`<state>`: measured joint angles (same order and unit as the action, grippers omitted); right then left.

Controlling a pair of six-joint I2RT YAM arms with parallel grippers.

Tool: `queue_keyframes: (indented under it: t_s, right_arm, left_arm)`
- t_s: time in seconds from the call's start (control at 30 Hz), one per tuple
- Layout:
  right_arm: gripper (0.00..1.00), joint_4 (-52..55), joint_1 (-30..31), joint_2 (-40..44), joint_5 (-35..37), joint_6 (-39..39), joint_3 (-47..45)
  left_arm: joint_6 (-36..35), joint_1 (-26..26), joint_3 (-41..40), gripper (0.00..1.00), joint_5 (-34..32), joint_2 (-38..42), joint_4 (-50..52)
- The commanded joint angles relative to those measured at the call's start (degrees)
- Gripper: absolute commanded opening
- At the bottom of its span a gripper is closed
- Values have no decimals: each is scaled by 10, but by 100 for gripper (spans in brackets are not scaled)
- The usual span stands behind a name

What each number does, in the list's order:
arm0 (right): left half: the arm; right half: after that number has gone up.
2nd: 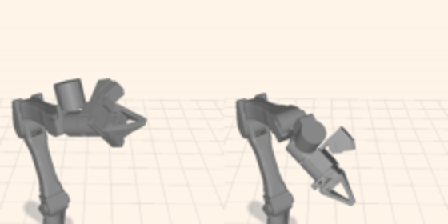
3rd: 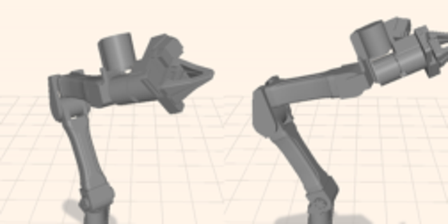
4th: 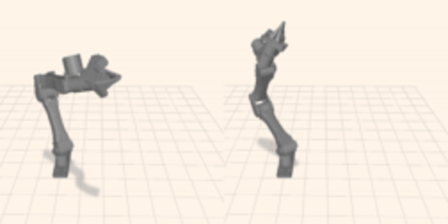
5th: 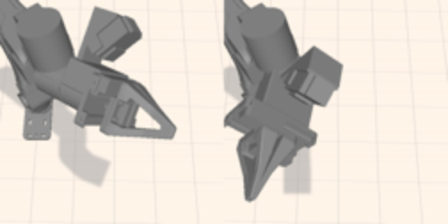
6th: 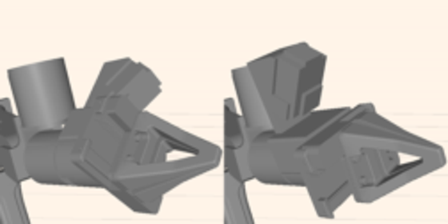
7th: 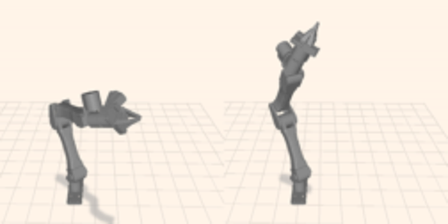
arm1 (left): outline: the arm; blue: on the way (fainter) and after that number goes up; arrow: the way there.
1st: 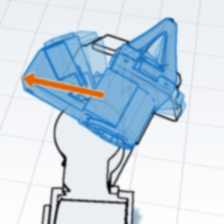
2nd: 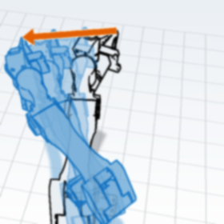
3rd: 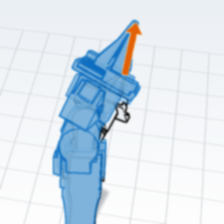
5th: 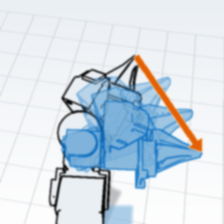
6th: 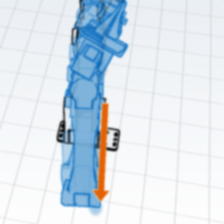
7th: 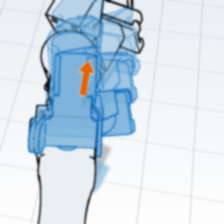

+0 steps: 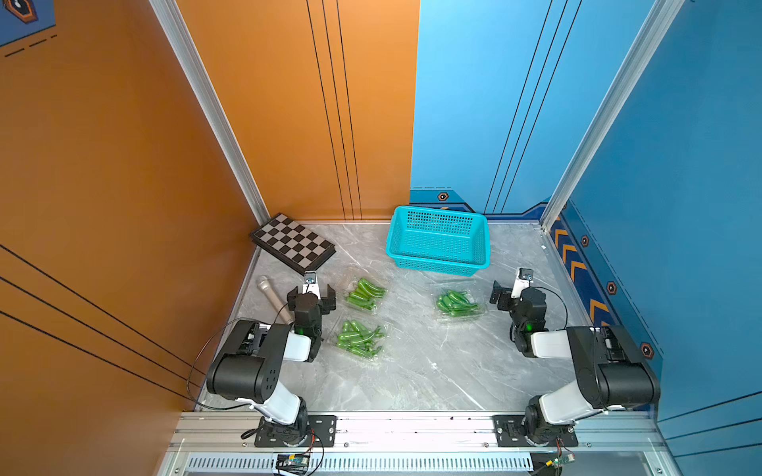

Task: Take small green peppers out of containers
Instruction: Move the basket to the center of the board.

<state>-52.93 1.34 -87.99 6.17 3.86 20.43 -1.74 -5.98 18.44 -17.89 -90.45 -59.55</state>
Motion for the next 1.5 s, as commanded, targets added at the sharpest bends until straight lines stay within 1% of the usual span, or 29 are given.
queue_keyframes:
  t_s: [0.0, 0.27, 0.43, 0.5, 0.6, 0.7, 0.77, 0.83, 0.9, 1.0, 1.03, 1.07, 1.13, 1.2, 1.3, 1.37, 1.47]
  right_arm:
    - [100, 13, 2, -5, 5, -5, 10]
    - [100, 13, 2, -5, 4, -4, 10]
    - [100, 17, -1, -5, -1, -3, 13]
    - [100, 16, -1, -5, -1, -3, 12]
    - [100, 16, -1, -5, -1, -3, 12]
    - [100, 15, 0, -4, 0, -3, 11]
    - [100, 17, 1, 7, 19, 3, 8]
    - [100, 23, -1, 29, 25, 8, 3]
    - [100, 46, 0, 53, 27, 7, 3]
    - [100, 101, 3, 97, 28, 3, 14]
    - [100, 142, 6, 118, 40, 7, 26]
    - [100, 184, 5, 139, 39, 15, 39]
    - [100, 236, 5, 170, 29, 31, 60]
    - [100, 282, 9, 194, 18, 35, 79]
    - [100, 379, 13, 222, 8, 46, 125]
    - [100, 437, 16, 233, -7, 57, 155]
    - [100, 497, 30, 249, -24, 74, 185]
  left_arm:
    - [-6, 3, 8, 99, 3, 1, 3]
    - [-6, 4, 9, 99, 5, 1, 4]
    - [16, 18, 19, 99, -2, 3, 25]
    - [15, 18, 19, 99, -1, 3, 25]
    - [4, 16, 17, 98, 19, 3, 25]
    - [1, 12, 16, 99, 19, 6, 23]
    - [-6, 6, 10, 99, 17, 19, 23]
    - [-4, 4, 4, 99, 1, 34, 24]
    - [4, 5, -1, 99, -16, 43, 22]
    - [-3, 1, 0, 99, -22, 50, 25]
    - [-13, -10, 5, 99, -36, 69, 47]
    - [-19, -21, 12, 99, -52, 91, 80]
    - [-30, -34, 20, 98, -70, 119, 112]
    - [-42, -46, 18, 99, -79, 135, 113]
    - [-49, -72, 17, 99, -120, 163, 123]
    - [-34, -84, 40, 99, -128, 189, 185]
    - [15, -99, 103, 99, -113, 224, 327]
